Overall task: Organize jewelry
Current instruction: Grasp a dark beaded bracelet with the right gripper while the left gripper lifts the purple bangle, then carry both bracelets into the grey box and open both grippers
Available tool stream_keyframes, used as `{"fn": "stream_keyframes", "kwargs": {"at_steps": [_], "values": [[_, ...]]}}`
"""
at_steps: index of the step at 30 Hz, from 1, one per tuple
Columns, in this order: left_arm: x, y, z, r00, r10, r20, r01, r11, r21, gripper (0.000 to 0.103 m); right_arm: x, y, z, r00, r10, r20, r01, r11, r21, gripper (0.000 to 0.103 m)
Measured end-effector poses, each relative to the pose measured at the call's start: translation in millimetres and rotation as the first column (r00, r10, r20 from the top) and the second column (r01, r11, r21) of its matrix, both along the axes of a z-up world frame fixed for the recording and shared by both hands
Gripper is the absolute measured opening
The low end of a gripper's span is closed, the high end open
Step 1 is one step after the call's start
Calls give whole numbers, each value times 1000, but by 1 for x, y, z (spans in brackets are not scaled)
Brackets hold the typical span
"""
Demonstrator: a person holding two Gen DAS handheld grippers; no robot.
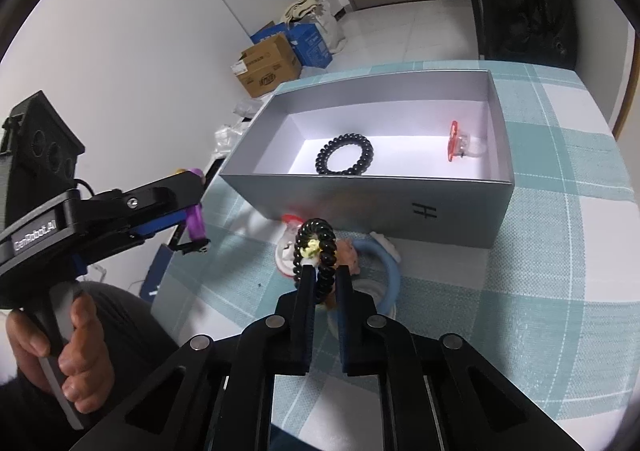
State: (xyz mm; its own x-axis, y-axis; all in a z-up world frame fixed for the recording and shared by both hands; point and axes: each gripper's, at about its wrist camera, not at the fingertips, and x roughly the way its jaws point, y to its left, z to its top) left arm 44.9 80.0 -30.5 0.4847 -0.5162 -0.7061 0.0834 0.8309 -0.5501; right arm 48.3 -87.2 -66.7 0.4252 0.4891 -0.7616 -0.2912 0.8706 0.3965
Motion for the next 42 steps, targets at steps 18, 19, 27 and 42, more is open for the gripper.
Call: {"fn": "stream_keyframes", "kwargs": {"at_steps": [18, 19, 27, 42], "values": [[-1, -8, 1, 1000, -10, 10, 10, 1000, 23, 47, -6, -23, 34, 996, -52, 75, 47, 997, 63, 8], [-1, -9, 1, 1000, -11, 12, 11, 1000, 24, 47, -7, -25, 36, 995, -54, 79, 49, 996, 71, 8], [0, -15, 5, 1000, -13, 25, 12, 1000, 14, 47, -5, -33, 50, 992, -58, 115, 45, 993, 111, 8], [36, -50, 28, 993, -85, 83, 75, 990, 121, 47, 31, -51, 77, 982, -52, 180, 24, 988, 153, 8]]}}
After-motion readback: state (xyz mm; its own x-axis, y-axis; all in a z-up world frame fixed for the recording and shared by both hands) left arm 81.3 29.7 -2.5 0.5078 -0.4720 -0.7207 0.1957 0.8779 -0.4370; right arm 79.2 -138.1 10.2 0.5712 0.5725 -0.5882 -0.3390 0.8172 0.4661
